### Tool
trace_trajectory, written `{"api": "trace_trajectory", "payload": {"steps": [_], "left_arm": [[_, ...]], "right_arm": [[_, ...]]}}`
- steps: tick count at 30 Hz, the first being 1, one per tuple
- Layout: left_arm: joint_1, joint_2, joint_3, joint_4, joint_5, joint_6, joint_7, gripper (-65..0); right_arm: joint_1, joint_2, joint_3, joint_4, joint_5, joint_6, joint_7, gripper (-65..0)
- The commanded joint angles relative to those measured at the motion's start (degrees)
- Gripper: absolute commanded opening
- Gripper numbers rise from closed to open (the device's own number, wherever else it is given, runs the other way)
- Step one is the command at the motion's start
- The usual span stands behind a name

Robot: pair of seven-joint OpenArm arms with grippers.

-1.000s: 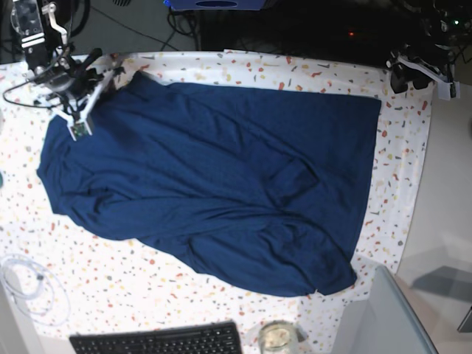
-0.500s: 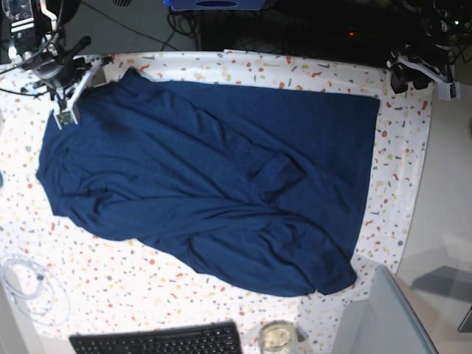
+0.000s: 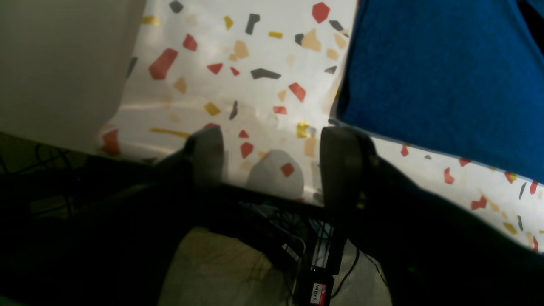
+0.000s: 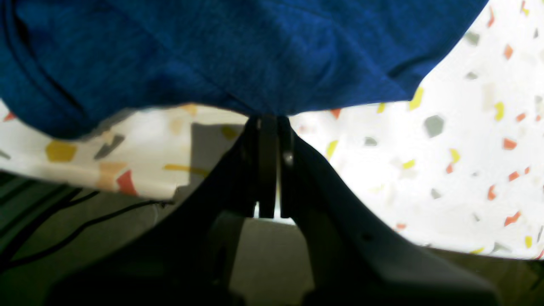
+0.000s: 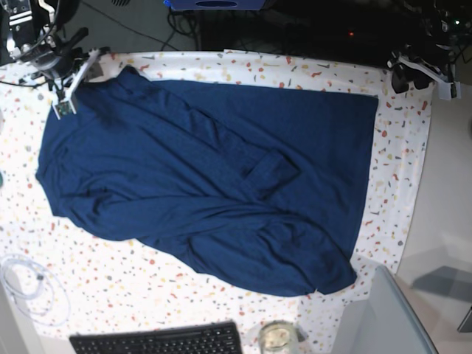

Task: Layout the t-shirt on the table in an organized manner, then fold the t-shirt properly

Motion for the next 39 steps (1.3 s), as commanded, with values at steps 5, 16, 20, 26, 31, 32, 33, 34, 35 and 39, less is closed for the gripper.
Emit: {"api": "trace_trajectory", "payload": {"steps": [5, 16, 20, 26, 31, 32, 33, 34, 35, 39], "left_arm": [[0.28, -0.76, -0.39, 0.9, -0.96, -0.36, -1.08, -30.9], [-0.25, -0.14, -0.13, 0.82, -1.4, -0.93, -1.17, -24.0], [-1.83, 1.09, -0.3, -0.24, -1.4, -0.93, -1.17, -17.4], [-4.12, 2.32, 0.4, -1.38, -1.23, -0.93, -1.08, -17.8], [-5.08, 1.97, 5.85, -3.93, -1.23, -0.93, -1.08, -17.8], [-5.87, 2.06, 6.2, -5.16, -1.23, -0.93, -1.08, -17.8], [-6.49, 2.14, 6.38, -6.83, -1.05, -0.93, -1.08, -17.8], [-7.11, 2.14, 6.55, -8.68, -1.05, -0.93, -1.08, -17.8], [-7.54, 2.14, 6.55, -10.52, -1.23, -0.93, -1.08, -17.8], [-8.69, 2.06, 6.64, -14.66, -1.32, -0.93, -1.08, -17.8]], "right_arm": [[-1.32, -0.65, 4.7, 0.6, -0.09, -0.21, 0.38, -64.1], [-0.79, -10.76, 14.9, 6.49, 0.27, 4.19, 0.91, -14.6], [2.63, -19.29, 24.66, 6.58, 0.27, 18.08, 0.91, -13.8], [7.21, -25.36, 35.82, 6.31, 0.27, 31.4, 0.38, -14.0], [7.64, -25.0, 36.7, 6.31, 0.27, 31.4, 0.38, -14.0], [7.73, -25.0, 38.02, 6.31, 0.27, 31.4, 0.38, -14.0], [8.26, -25.27, 39.43, 6.31, 0.53, 31.4, 0.38, -13.8], [8.88, -25.36, 41.1, 6.05, 1.94, 31.4, 0.38, -13.8], [9.32, -25.44, 43.47, 4.91, 5.01, 31.4, 0.38, -13.7], [10.9, -22.54, 49.45, -3.71, 17.59, 31.4, 0.2, -13.7]]}}
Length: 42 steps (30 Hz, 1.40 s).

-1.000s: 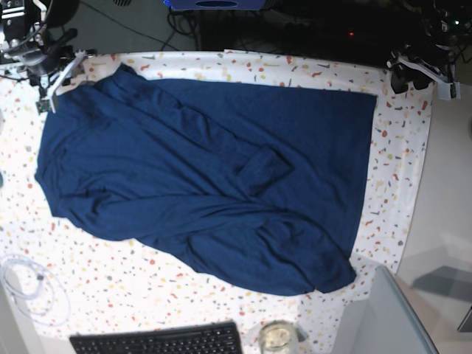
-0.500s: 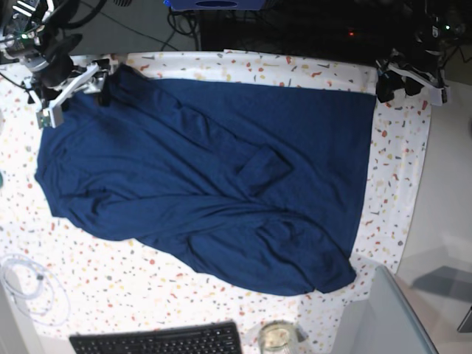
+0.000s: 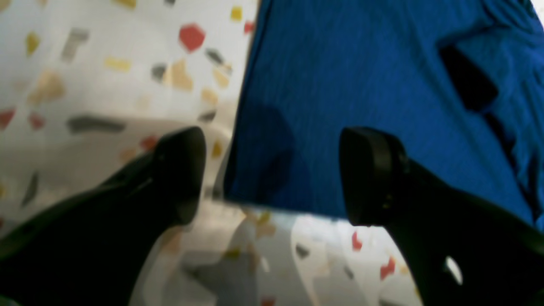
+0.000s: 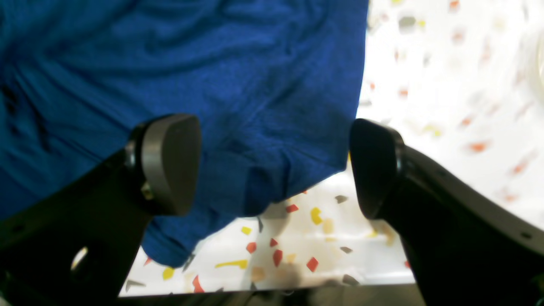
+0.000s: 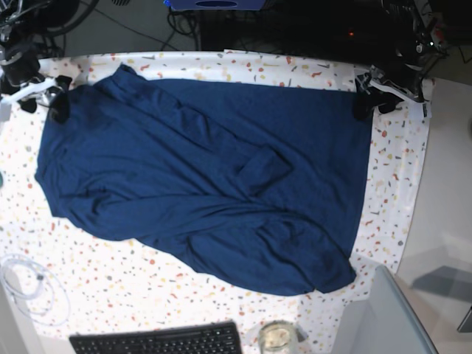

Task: Layout the t-shirt on the table in an organized manner, then fold the t-shirt properly

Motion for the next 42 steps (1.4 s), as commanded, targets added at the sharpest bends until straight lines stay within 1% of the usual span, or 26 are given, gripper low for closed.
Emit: {"api": "trace_trajectory", "payload": {"steps": [1, 3, 4, 5, 7, 10, 13, 15, 18, 20, 23, 25, 26, 27, 29, 32, 33, 34, 35, 36, 38, 40, 42], "left_arm": [[0.23, 0.02, 0.35, -0.78, 2.38, 0.66, 3.24, -17.9], [-0.04, 0.11, 0.35, -1.13, 2.38, 0.66, 3.33, -18.3], [-0.12, 0.11, 0.35, -1.31, 2.38, 0.66, 3.42, -19.7], [-0.12, 0.11, 0.35, -1.31, 2.38, 0.66, 3.42, -22.9], [-0.12, 0.11, 0.35, -1.22, 2.38, 0.66, 3.42, -32.6], [-0.12, -0.06, 0.35, -1.22, 2.38, 0.66, 3.42, -47.4], [-0.12, -0.24, 0.35, -1.22, 2.38, 0.66, 3.42, -58.7], [-0.12, -0.24, 0.08, -1.22, 2.38, 0.66, 3.51, -64.7], [0.05, -0.33, -0.09, -0.87, 2.38, 0.66, 3.51, -65.0], [0.05, -0.59, -0.09, -0.87, 2.38, 0.66, 3.68, -65.0], [-0.12, -1.56, -0.27, -0.87, 2.29, 0.66, 7.02, -65.0], [-0.12, -2.17, -0.27, -0.69, 2.29, 0.66, 7.46, -65.0], [-0.12, -2.26, -0.27, -0.52, 2.29, 0.66, 7.46, -65.0], [0.05, -2.26, -0.27, -0.25, 2.29, 0.66, 7.46, -65.0], [0.14, -2.26, -0.27, 0.19, 2.29, 0.66, 7.55, -65.0], [0.23, -2.17, -0.18, 1.51, 2.29, 0.66, 7.73, -65.0], [0.23, -2.17, -0.18, 1.95, 2.29, 0.66, 7.73, -65.0], [0.23, -2.17, -0.18, 2.3, 2.29, 0.66, 7.73, -65.0], [0.32, -2.17, -0.18, 2.74, 2.29, 0.66, 7.73, -65.0], [0.93, -2.17, -0.18, 3.35, 2.29, 0.66, 7.81, -65.0], [2.25, -2.26, -0.18, 5.37, 2.29, 0.66, 7.81, -65.0], [3.39, -2.26, -0.27, 7.04, 2.29, 0.66, 7.81, -65.0], [4.36, -2.26, -0.27, 8.28, 2.29, 0.66, 7.81, -65.0]], "right_arm": [[-0.18, 2.43, 0.31, -1.17, 2.14, 0.28, -0.04, -13.7], [0.96, 4.98, 0.14, -6.18, 3.81, 0.28, -2.24, -13.7], [1.49, 5.68, 0.31, -8.2, 4.08, 0.28, -2.94, -13.7], [2.1, 6.38, 0.4, -10.4, 4.25, 0.28, -3.38, -13.7], [2.89, 7.17, 1.46, -13.65, 4.25, 0.28, -3.3, -13.7], [3.33, 7.44, 1.54, -16.11, 4.16, 0.28, -3.47, -13.7], [3.33, 7.26, 1.46, -16.2, 4.16, 0.28, -3.56, -13.7], [3.77, 7.26, 0.4, -16.37, 4.16, 0.28, -3.56, -13.7], [3.6, 7.53, -3.99, -16.46, 4.34, 0.28, -3.56, -13.8], [3.68, 7.35, -5.58, -16.46, 4.34, 0.28, -3.56, -14.1], [3.77, 7.17, -5.93, -16.46, 4.43, 0.28, -3.56, -14.3], [3.77, 7.17, -5.75, -16.46, 4.43, 0.28, -3.56, -14.7], [3.77, 7.17, -5.66, -16.46, 4.43, 0.28, -3.56, -16.8], [3.77, 7.17, -5.66, -16.46, 4.43, 0.28, -3.56, -21.0], [3.77, 7.17, -5.66, -16.46, 4.43, 0.28, -3.56, -33.9], [4.48, 7.17, -5.66, -16.55, 4.43, 0.28, -3.56, -59.6], [4.56, 7.17, -5.66, -16.55, 4.43, 0.28, -3.56, -65.0], [4.39, 7.17, -5.66, -16.29, 4.43, 0.28, -3.65, -65.0], [4.21, 7.17, -5.66, -16.02, 4.43, 0.28, -3.65, -63.2], [3.95, 7.17, -5.66, -15.85, 4.43, 0.28, -3.82, -64.1], [3.51, 7.17, -5.22, -15.85, 4.43, 0.28, -6.28, -65.0], [3.51, 7.09, -2.76, -14.79, 4.43, 0.28, -9.01, -64.7], [3.42, 6.03, -1.09, -13.3, 4.16, 0.28, -11.47, -64.8]]}}
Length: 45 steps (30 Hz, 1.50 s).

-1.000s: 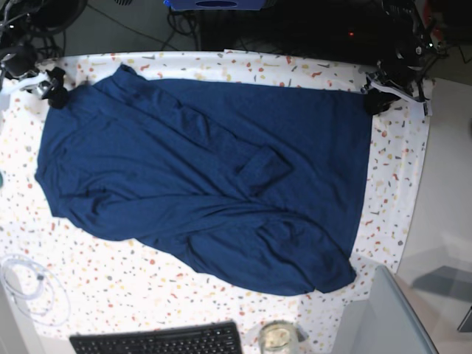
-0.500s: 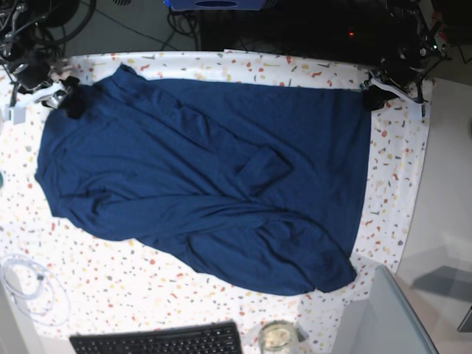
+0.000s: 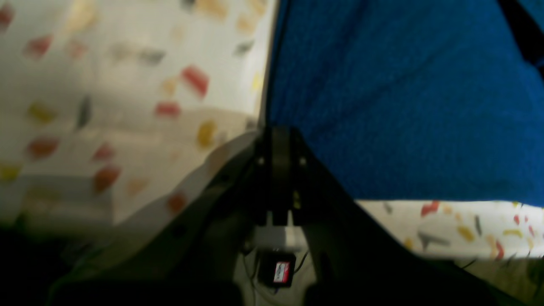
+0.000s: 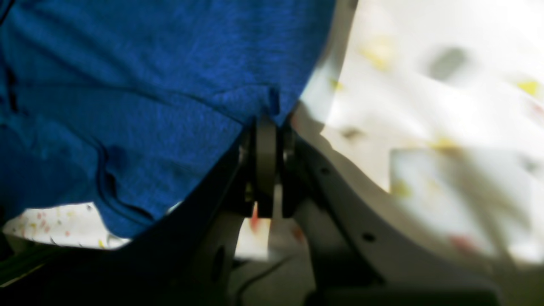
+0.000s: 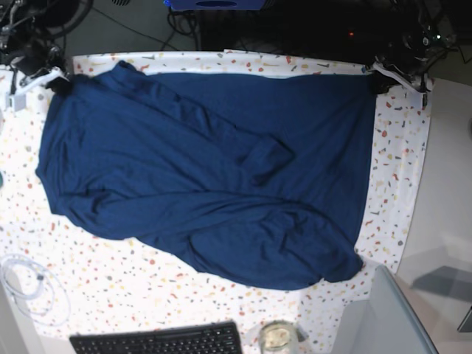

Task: Layout the t-shirt on the table in an organized manner, then fold the t-shirt properly

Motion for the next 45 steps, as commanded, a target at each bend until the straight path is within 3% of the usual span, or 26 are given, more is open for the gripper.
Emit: {"api": "trace_trajectory", "payload": {"steps": [1, 6, 26, 30, 34, 38, 41, 45], "left_arm": [[0.12, -0.82, -0.2, 1.5, -0.51, -0.12, -0.67, -65.0], [0.21, -0.82, -0.2, 1.68, -0.51, -0.12, -0.67, -65.0], [0.21, -0.91, -0.12, 1.77, -0.42, -0.12, -0.58, -65.0], [0.03, -1.79, -0.2, 1.85, -0.42, -0.12, 3.64, -65.0], [-0.05, -1.87, -0.2, 2.64, -0.42, -0.12, 3.99, -65.0], [0.56, -1.7, -0.2, 7.13, -0.42, -0.12, 4.96, -65.0], [-0.23, -1.7, -0.29, 9.77, -0.51, -0.12, 10.15, -65.0], [-1.11, -1.52, -0.29, 12.93, -0.51, -0.12, 12.35, -65.0]], "right_arm": [[0.19, 0.17, 0.94, 2.27, 0.62, 0.47, -0.11, -64.8], [-1.48, -0.09, 1.47, 7.37, 0.53, 0.47, -3.72, -64.8], [-0.25, -0.09, 1.38, 5.96, -3.86, 0.47, -3.72, -64.7], [-0.43, -0.09, 1.38, 6.05, -3.95, 0.47, -3.72, -64.8], [-0.43, -0.62, 1.38, 9.57, -5.53, 0.47, -5.74, -64.7], [-0.34, -2.73, 1.38, 16.16, -6.59, -4.76, -8.73, -64.8], [0.36, -3.61, 1.38, 19.59, -6.68, -6.87, -10.49, -64.8], [2.47, -3.61, 1.38, 21.96, -6.68, -13.2, -14.18, -64.7]]}}
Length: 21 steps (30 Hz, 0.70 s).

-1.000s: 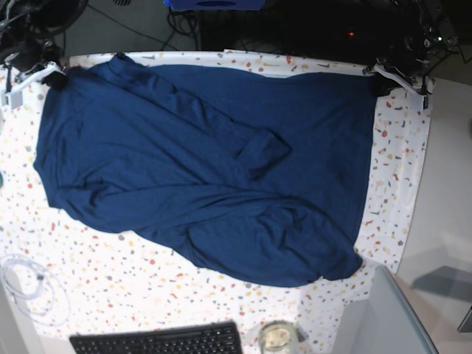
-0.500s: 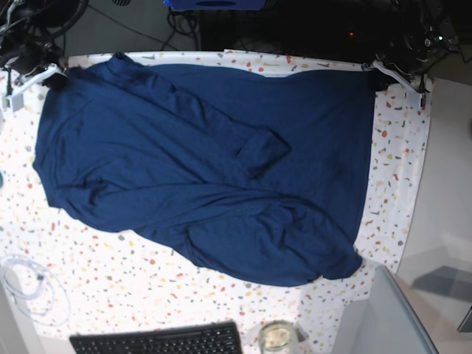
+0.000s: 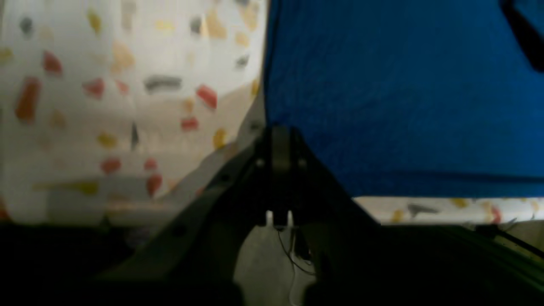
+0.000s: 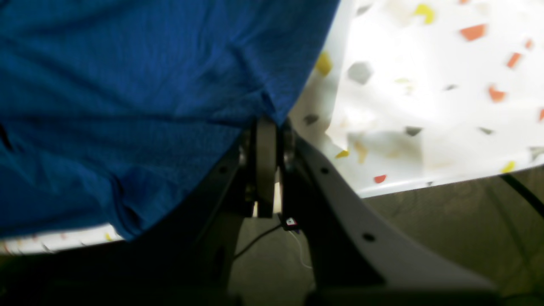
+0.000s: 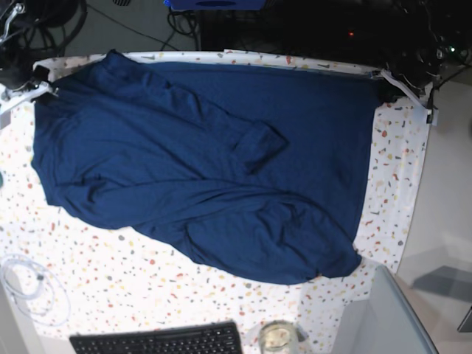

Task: Layout the t-shirt on the table in an organized manner, then fold the t-shirt properly
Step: 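Lift both held corners and pull them apart to stretch the shirt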

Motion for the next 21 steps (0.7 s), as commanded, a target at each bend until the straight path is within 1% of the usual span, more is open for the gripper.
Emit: {"api": "trace_trajectory", "payload": {"steps": [1, 3, 7, 9, 10, 12, 14, 18, 21], "left_arm": [[-0.59, -0.76, -0.4, 1.39, -0.49, -0.1, -0.22, -65.0], [-2.08, -0.49, -0.4, 1.57, -0.49, -0.1, 1.36, -65.0], [-3.84, -0.41, -0.14, 1.57, -0.49, -0.1, 1.8, -65.0], [-4.72, -0.41, 0.13, 1.66, -0.49, -0.1, 1.89, -65.0], [-4.9, -0.41, 0.13, 1.57, -0.49, -0.1, 2.06, -65.0], [-5.95, -0.41, 0.13, 1.3, -0.49, -0.1, 3.56, -65.0], [-7.18, -0.41, -0.14, 1.22, -0.49, -0.1, 4.88, -65.0], [-9.2, -0.41, -0.05, 1.13, -0.22, -0.1, 5.49, -65.0], [-10.79, -0.41, 0.21, -0.01, -0.05, -0.1, 5.67, -65.0]], "right_arm": [[1.01, 0.74, 0.2, 1.05, 0.41, -0.94, 0.33, -64.7], [2.94, 1.09, 0.2, 0.78, 0.32, -2.44, -0.9, -64.7], [5.93, 1.18, 0.03, 0.78, 0.32, -8.59, -2.66, -64.7], [6.55, 1.53, -2.96, 0.78, 0.32, -10.96, -2.83, -64.7], [6.55, 2.32, -4.98, 0.69, 0.32, -12.28, -2.75, -64.7], [6.81, 3.12, -9.2, -0.62, 0.32, -15.8, -2.57, -64.7], [8.75, 3.38, -11.4, -3.0, 0.41, -18.26, -2.48, -64.7], [11.74, 3.55, -11.58, -8.27, 0.32, -18.88, -1.87, -64.7], [12.61, 5.23, -11.93, -11.09, 0.32, -18.96, -0.02, -64.7]]}}
